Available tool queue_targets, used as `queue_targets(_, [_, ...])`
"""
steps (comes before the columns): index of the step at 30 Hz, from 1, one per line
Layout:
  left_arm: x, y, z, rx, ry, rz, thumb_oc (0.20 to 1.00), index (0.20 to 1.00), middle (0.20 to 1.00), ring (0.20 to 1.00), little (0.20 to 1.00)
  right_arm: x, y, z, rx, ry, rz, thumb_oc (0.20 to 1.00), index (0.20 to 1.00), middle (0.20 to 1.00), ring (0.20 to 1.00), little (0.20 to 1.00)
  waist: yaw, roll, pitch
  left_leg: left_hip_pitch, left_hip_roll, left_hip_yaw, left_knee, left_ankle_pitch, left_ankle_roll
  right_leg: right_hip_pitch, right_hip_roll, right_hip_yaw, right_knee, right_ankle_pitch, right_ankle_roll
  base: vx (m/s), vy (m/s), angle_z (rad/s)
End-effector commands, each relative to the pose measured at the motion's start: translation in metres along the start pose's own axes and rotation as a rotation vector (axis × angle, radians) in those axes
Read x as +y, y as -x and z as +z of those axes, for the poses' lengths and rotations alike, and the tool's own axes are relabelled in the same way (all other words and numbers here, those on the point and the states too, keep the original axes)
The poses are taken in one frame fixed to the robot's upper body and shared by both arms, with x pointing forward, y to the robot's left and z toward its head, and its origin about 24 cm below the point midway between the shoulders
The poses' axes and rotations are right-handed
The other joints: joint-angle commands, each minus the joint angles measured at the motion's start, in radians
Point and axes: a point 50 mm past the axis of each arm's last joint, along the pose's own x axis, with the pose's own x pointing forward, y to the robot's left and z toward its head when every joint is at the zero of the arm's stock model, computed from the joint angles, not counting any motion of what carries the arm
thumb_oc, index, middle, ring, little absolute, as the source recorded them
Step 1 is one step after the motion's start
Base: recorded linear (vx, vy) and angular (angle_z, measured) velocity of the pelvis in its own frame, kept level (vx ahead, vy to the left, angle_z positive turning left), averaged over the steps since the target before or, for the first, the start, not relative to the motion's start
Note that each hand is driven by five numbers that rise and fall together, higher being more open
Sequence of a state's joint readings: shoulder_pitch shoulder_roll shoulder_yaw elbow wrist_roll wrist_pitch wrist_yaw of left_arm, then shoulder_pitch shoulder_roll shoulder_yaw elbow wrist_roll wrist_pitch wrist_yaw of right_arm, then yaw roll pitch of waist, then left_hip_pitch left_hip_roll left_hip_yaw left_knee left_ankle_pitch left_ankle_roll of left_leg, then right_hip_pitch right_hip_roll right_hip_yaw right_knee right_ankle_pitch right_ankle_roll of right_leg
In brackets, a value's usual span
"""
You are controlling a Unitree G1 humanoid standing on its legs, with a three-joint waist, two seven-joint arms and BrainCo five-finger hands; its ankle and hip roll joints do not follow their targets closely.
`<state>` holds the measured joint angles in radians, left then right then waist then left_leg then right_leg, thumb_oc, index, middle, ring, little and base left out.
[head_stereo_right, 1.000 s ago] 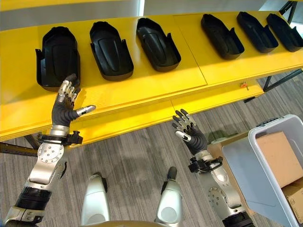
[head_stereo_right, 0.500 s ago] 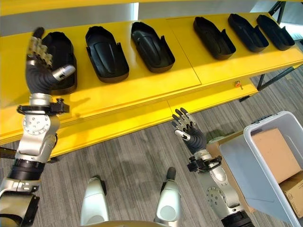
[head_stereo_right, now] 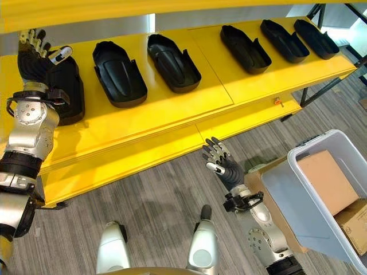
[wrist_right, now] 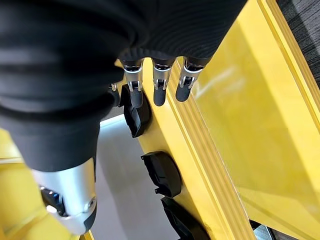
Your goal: Move parts from the plastic box to the shelf.
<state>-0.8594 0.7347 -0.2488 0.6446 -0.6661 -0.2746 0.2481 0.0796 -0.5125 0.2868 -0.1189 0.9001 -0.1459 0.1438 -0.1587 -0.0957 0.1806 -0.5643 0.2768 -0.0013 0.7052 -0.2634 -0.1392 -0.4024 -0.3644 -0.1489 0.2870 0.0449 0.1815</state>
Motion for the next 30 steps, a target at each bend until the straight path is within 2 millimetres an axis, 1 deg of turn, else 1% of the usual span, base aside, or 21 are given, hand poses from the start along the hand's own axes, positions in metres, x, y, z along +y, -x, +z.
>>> queue_targets(1, [0.005, -0.020, 0.030, -0.063, 0.045, -0.002, 1.000, 1.000, 1.000, 1.000, 1.000, -0.004, -0.006, 0.027, -0.101, 0.026, 0.023, 1.000, 1.000, 1.000, 1.000, 1.000, 0.011, 0.025, -0.002, 0.030, -0.039, 0.059, -0.119, 0.107, 0.058, -0.037, -0.003, 0.037, 0.200, -0.122, -0.031, 0.01, 0.010, -0.04])
queue_targets(2, [0.011, -0.028, 0.032, -0.040, 0.024, 0.016, 1.000, 1.000, 1.000, 1.000, 1.000, -0.004, -0.007, 0.028, -0.100, 0.026, 0.029, 1.000, 1.000, 1.000, 1.000, 1.000, 0.006, 0.025, 0.001, 0.025, -0.040, 0.060, -0.113, 0.104, 0.060, -0.042, -0.001, 0.042, 0.201, -0.121, -0.030, 0.00, 0.000, 0.00])
queue_targets(4, [0.017, -0.032, 0.031, -0.009, 0.027, 0.049, 1.000, 1.000, 1.000, 1.000, 1.000, -0.004, -0.006, 0.027, -0.096, 0.027, 0.032, 1.000, 1.000, 1.000, 1.000, 1.000, 0.003, 0.024, 0.002, 0.020, -0.039, 0.062, -0.109, 0.102, 0.062, -0.047, 0.000, 0.045, 0.202, -0.122, -0.030, 0.02, 0.003, -0.08])
queue_targets(5, [0.024, -0.036, 0.032, 0.009, 0.018, 0.080, 1.000, 1.000, 1.000, 1.000, 1.000, -0.004, -0.006, 0.027, -0.095, 0.027, 0.035, 1.000, 1.000, 1.000, 1.000, 1.000, 0.001, 0.024, 0.002, 0.014, -0.039, 0.061, -0.105, 0.100, 0.062, -0.053, 0.000, 0.048, 0.203, -0.121, -0.029, 0.02, 0.005, -0.11])
queue_targets(7, [0.029, -0.037, 0.030, 0.029, 0.045, 0.110, 1.000, 1.000, 1.000, 1.000, 1.000, -0.005, -0.005, 0.026, -0.091, 0.025, 0.031, 1.000, 1.000, 1.000, 1.000, 1.000, -0.001, 0.024, 0.003, 0.009, -0.039, 0.061, -0.103, 0.100, 0.063, -0.058, 0.000, 0.049, 0.203, -0.120, -0.029, 0.01, 0.007, -0.09])
queue_targets(9, [0.037, -0.038, 0.029, 0.049, 0.023, 0.139, 1.000, 1.000, 1.000, 1.000, 1.000, -0.005, -0.003, 0.027, -0.092, 0.027, 0.029, 1.000, 1.000, 1.000, 1.000, 1.000, -0.002, 0.023, 0.003, 0.002, -0.040, 0.061, -0.097, 0.096, 0.065, -0.069, 0.000, 0.052, 0.208, -0.120, -0.028, 0.00, 0.006, -0.03])
queue_targets(10, [0.037, -0.038, 0.029, 0.049, 0.023, 0.139, 1.000, 1.000, 1.000, 1.000, 1.000, -0.005, -0.003, 0.027, -0.092, 0.027, 0.028, 1.000, 1.000, 1.000, 1.000, 1.000, -0.002, 0.023, 0.003, 0.002, -0.040, 0.061, -0.097, 0.096, 0.065, -0.069, 0.000, 0.052, 0.208, -0.120, -0.028, 0.00, 0.000, 0.00])
queue_targets(11, [0.043, -0.037, 0.024, 0.068, 0.041, 0.172, 1.000, 1.000, 1.000, 1.000, 1.000, -0.007, -0.001, 0.026, -0.084, 0.021, 0.025, 1.000, 1.000, 1.000, 1.000, 1.000, -0.002, 0.020, 0.003, -0.008, -0.041, 0.061, -0.093, 0.093, 0.066, -0.081, 0.001, 0.056, 0.210, -0.119, -0.029, 0.00, 0.000, 0.00])
queue_targets(15, [0.046, -0.036, 0.019, 0.094, 0.018, 0.200, 1.000, 1.000, 1.000, 1.000, 1.000, -0.006, -0.001, 0.026, -0.074, 0.022, 0.040, 1.000, 1.000, 1.000, 1.000, 1.000, -0.004, 0.016, -0.001, -0.024, -0.040, 0.061, -0.083, 0.092, 0.066, -0.095, 0.004, 0.059, 0.213, -0.118, -0.030, 0.00, 0.001, 0.01])
queue_targets(20, [0.048, -0.036, 0.018, 0.095, 0.050, 0.233, 1.000, 1.000, 1.000, 1.000, 1.000, -0.007, -0.001, 0.029, -0.081, 0.025, 0.042, 1.000, 1.000, 1.000, 1.000, 1.000, -0.004, 0.009, 0.001, -0.036, -0.035, 0.061, -0.077, 0.091, 0.067, -0.107, 0.009, 0.063, 0.214, -0.116, -0.030, 0.00, 0.000, 0.00])
queue_targets(23, [0.053, -0.033, 0.013, 0.113, 0.063, 0.261, 1.000, 1.000, 1.000, 1.000, 1.000, -0.007, -0.001, 0.029, -0.084, 0.025, 0.041, 1.000, 1.000, 1.000, 1.000, 1.000, -0.003, 0.003, 0.003, -0.045, -0.034, 0.060, -0.076, 0.092, 0.066, -0.114, 0.012, 0.066, 0.213, -0.115, -0.031, 0.00, 0.003, -0.01])
queue_targets(30, [0.057, -0.031, 0.007, 0.148, 0.018, 0.266, 1.000, 1.000, 1.000, 1.000, 1.000, -0.009, 0.000, 0.034, -0.087, 0.037, 0.046, 1.000, 1.000, 1.000, 1.000, 1.000, -0.008, -0.004, 0.007, -0.077, -0.029, 0.060, -0.062, 0.090, 0.066, -0.150, 0.017, 0.074, 0.218, -0.109, -0.033, 0.00, 0.004, -0.01])
